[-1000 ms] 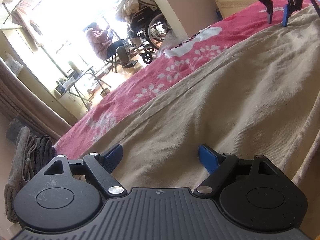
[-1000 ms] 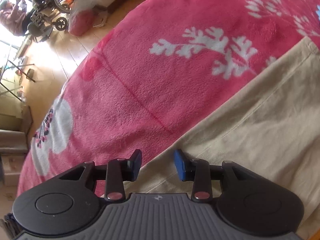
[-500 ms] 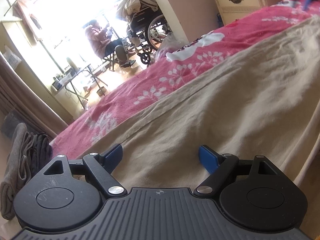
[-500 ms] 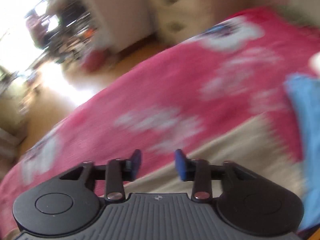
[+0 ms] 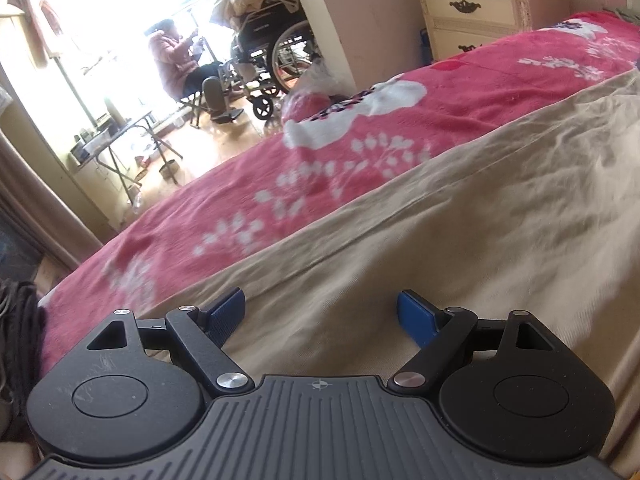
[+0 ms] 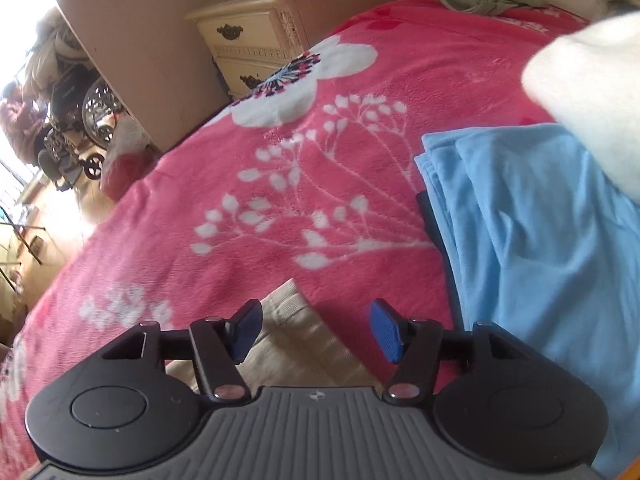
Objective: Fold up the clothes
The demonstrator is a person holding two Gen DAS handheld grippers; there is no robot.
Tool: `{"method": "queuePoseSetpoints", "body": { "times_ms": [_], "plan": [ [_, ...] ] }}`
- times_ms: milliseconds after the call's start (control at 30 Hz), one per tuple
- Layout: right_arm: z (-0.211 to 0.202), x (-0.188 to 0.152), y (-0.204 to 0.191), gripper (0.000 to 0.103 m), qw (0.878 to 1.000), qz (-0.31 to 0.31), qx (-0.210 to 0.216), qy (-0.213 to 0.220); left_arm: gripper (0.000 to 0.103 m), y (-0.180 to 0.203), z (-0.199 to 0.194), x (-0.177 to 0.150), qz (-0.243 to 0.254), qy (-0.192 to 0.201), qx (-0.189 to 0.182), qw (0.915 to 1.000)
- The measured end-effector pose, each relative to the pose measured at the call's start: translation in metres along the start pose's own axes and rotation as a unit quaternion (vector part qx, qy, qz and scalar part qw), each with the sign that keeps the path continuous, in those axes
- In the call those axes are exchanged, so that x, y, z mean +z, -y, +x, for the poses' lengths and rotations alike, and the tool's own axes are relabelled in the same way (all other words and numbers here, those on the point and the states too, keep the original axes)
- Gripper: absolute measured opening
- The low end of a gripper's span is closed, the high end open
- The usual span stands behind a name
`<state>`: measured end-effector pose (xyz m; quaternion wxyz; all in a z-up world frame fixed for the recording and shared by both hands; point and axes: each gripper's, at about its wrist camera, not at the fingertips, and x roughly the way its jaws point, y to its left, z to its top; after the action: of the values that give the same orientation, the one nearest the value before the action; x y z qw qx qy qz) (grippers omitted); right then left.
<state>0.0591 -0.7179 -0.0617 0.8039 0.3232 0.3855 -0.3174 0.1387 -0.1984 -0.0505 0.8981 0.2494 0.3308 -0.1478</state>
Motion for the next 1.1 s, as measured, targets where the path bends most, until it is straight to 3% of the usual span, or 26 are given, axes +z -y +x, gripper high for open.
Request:
{"method": "queuePoseSetpoints", "body": {
  "times_ms": [167, 200, 233, 400, 533, 700, 800, 833, 967, 1000, 1100],
  "plan": [
    [0.006, -0.008, -0.007, 0.060, 0.998, -0.046, 0.052, -0.008, 0.085, 0.004, 0.007, 0.003, -0.003, 0.000, -0.001, 1.0000],
    [0.004, -0.010, -0.010, 0.043, 0.997, -0.059, 0.059, -0.004, 0.085, 0.004, 0.008, 0.004, -0.003, 0.001, -0.001, 1.0000],
    [0.000, -0.011, -0.012, 0.015, 0.996, -0.063, 0.065, 0.010, 0.086, 0.005, 0.009, 0.004, -0.003, 0.002, -0.001, 1.0000],
    [-0.022, -0.014, -0.026, 0.008, 0.988, -0.086, 0.099, 0.079, 0.086, 0.010, 0.010, 0.009, 0.002, 0.010, 0.027, 0.9996],
    [-0.039, 0.005, -0.043, 0.008, 0.980, -0.097, 0.122, 0.121, 0.086, 0.017, 0.011, 0.016, 0.018, 0.016, 0.046, 0.9987],
    [-0.013, 0.015, -0.060, 0.010, 0.987, -0.102, 0.084, 0.094, 0.089, 0.015, 0.019, 0.020, 0.009, 0.007, 0.049, 0.9987],
    [0.016, 0.010, -0.052, 0.028, 0.995, -0.069, 0.010, 0.067, 0.091, 0.015, 0.020, 0.019, 0.014, 0.009, 0.048, 0.9987],
    [0.013, 0.008, -0.044, 0.039, 0.996, -0.046, 0.010, 0.076, 0.091, 0.014, 0.020, 0.018, 0.016, 0.010, 0.046, 0.9987],
    [-0.013, 0.005, -0.007, 0.047, 0.993, 0.041, 0.031, 0.102, 0.091, 0.010, 0.019, 0.018, 0.021, 0.010, 0.033, 0.9992],
    [-0.022, 0.004, 0.004, 0.055, 0.992, 0.061, 0.040, 0.106, 0.091, 0.008, 0.019, 0.018, 0.019, 0.009, 0.029, 0.9994],
    [-0.036, -0.001, 0.037, 0.059, 0.988, 0.129, 0.054, 0.060, 0.091, 0.004, 0.020, 0.017, 0.008, 0.006, 0.019, 0.9998]
  ]
}}
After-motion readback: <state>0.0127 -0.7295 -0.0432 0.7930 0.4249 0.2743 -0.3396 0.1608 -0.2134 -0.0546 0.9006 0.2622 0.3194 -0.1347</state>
